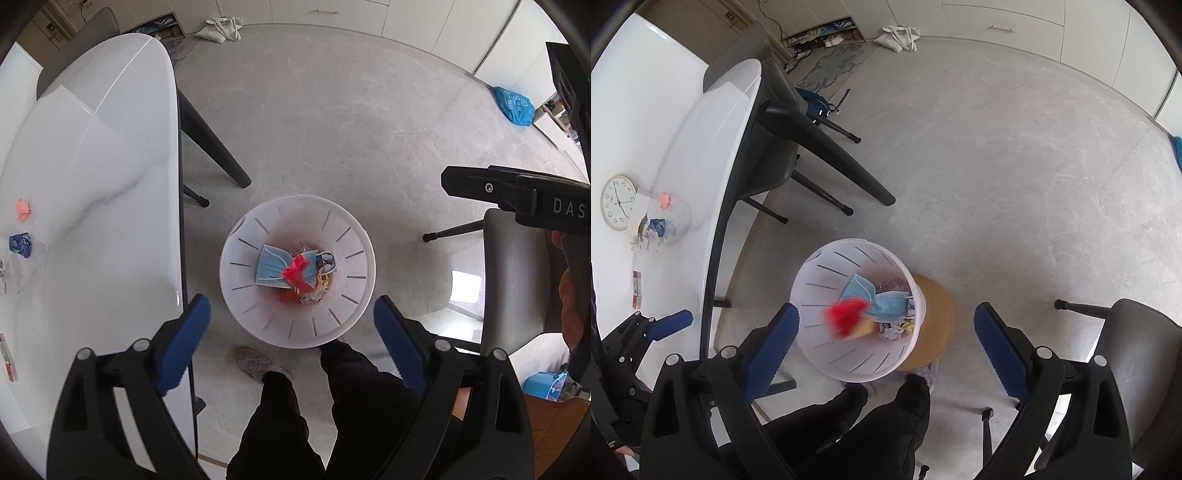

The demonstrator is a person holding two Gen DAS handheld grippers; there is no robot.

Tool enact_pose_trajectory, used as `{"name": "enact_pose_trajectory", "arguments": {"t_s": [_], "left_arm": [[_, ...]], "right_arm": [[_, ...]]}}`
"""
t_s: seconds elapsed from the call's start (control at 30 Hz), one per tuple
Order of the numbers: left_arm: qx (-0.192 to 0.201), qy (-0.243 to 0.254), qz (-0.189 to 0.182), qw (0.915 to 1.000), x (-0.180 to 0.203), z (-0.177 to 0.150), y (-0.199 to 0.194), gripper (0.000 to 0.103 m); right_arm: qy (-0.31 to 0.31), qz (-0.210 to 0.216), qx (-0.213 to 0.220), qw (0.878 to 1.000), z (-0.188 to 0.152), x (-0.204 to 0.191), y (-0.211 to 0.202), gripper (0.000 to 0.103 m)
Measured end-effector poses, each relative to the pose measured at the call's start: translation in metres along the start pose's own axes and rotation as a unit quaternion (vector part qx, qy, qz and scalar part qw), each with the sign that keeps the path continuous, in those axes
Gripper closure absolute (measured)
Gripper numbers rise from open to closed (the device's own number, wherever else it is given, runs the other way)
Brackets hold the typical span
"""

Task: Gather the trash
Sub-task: 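Carry the mask and paper bag over the white bin and open both tools, then grasp the blue crumpled cloth on the table with the left tool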

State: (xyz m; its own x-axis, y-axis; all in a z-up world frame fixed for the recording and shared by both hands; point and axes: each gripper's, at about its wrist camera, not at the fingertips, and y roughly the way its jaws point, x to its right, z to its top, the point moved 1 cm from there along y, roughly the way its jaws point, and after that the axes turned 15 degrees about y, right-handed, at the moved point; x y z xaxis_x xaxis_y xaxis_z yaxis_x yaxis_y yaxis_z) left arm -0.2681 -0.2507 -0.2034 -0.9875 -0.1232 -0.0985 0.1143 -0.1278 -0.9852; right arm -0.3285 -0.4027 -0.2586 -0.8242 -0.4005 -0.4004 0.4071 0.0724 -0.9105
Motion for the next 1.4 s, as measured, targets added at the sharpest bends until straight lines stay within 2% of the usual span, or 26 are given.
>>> {"name": "enact_pose_trajectory", "arguments": {"t_s": [0.4,0.5,0.67,0.8,1.03,1.23,1.4], "left_arm": [[0.01,-0.028,0.006,0.9995,-0.013,-0.002,-0.019,0.013],[0.023,-0.048,0.003,0.9986,-0.025,-0.004,-0.032,0.013],[0.052,-0.096,0.015,0.9939,-0.061,-0.019,-0.057,0.011],[0.072,-0.149,0.044,0.9852,-0.108,-0.045,-0.08,0.008],[0.078,-0.236,0.091,0.9643,-0.188,-0.097,-0.098,0.008],[0.073,-0.284,0.102,0.9505,-0.237,-0.131,-0.095,0.008],[0.071,-0.314,0.104,0.941,-0.272,-0.138,-0.08,0.008]], "right_arm": [[-0.02,0.003,-0.003,1.0,-0.006,-0.012,-0.005,0.008],[-0.041,-0.001,0.006,0.999,-0.008,-0.028,-0.011,0.008],[-0.097,0.005,0.031,0.995,-0.011,-0.078,-0.028,0.007],[-0.148,0.011,0.048,0.988,-0.012,-0.126,-0.035,0.003],[-0.215,0.033,0.052,0.975,-0.02,-0.214,-0.029,0.003],[-0.248,0.045,0.04,0.967,-0.032,-0.27,-0.015,0.003],[-0.264,0.041,0.032,0.963,-0.035,-0.304,0.0,0.003]]}}
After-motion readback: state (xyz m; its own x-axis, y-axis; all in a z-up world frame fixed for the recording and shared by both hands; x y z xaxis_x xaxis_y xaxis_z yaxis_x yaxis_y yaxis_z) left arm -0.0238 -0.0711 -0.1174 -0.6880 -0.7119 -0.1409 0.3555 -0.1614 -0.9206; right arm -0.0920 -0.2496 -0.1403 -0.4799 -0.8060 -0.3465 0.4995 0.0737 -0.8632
